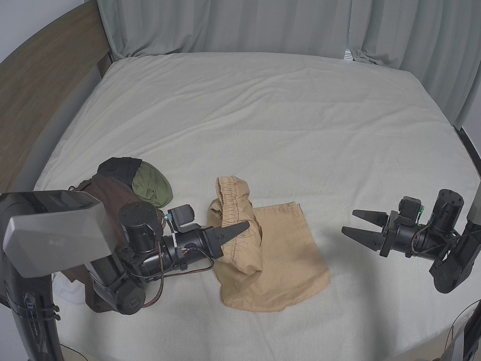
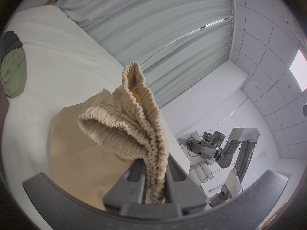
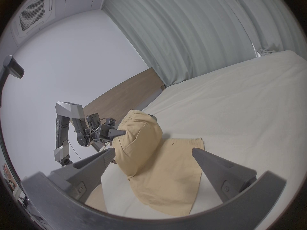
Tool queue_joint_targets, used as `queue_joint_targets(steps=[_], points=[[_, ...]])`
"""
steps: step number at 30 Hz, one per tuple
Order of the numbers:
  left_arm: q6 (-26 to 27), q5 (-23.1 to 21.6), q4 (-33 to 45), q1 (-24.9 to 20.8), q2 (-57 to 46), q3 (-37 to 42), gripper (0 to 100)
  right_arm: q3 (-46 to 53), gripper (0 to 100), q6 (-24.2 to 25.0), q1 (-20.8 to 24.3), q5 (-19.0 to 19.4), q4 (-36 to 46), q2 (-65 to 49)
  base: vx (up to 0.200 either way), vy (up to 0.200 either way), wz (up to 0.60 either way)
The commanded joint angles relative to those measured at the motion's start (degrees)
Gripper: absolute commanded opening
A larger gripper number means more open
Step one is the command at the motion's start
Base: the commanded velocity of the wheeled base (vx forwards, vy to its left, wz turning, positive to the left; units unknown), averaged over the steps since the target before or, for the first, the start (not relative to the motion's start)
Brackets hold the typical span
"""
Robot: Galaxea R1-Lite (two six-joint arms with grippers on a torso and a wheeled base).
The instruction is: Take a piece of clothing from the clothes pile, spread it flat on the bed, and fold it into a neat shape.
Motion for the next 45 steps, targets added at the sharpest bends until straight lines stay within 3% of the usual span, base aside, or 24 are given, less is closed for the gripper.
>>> queue_joint_targets(steps=[1,28,29,45], points=[[-0.2,0.1,0.0,-1.2,3.9,-2.3,0,-0.6,100,0.2,-0.6,0.0,0.0,0.1,0.000,0.000,0.00],[-0.2,2.6,0.2,-5.6,13.6,-9.4,0,-1.0,100,0.2,-1.0,0.0,0.0,0.1,0.000,0.000,0.00],[-0.2,2.8,0.2,-5.6,13.9,-9.6,100,-1.0,100,0.2,-1.0,0.0,0.0,0.1,0.000,0.000,0.00],[1.3,4.0,0.0,-4.4,13.5,-8.6,100,-0.8,100,0.1,-0.7,0.0,0.0,0.2,0.000,0.000,0.00]])
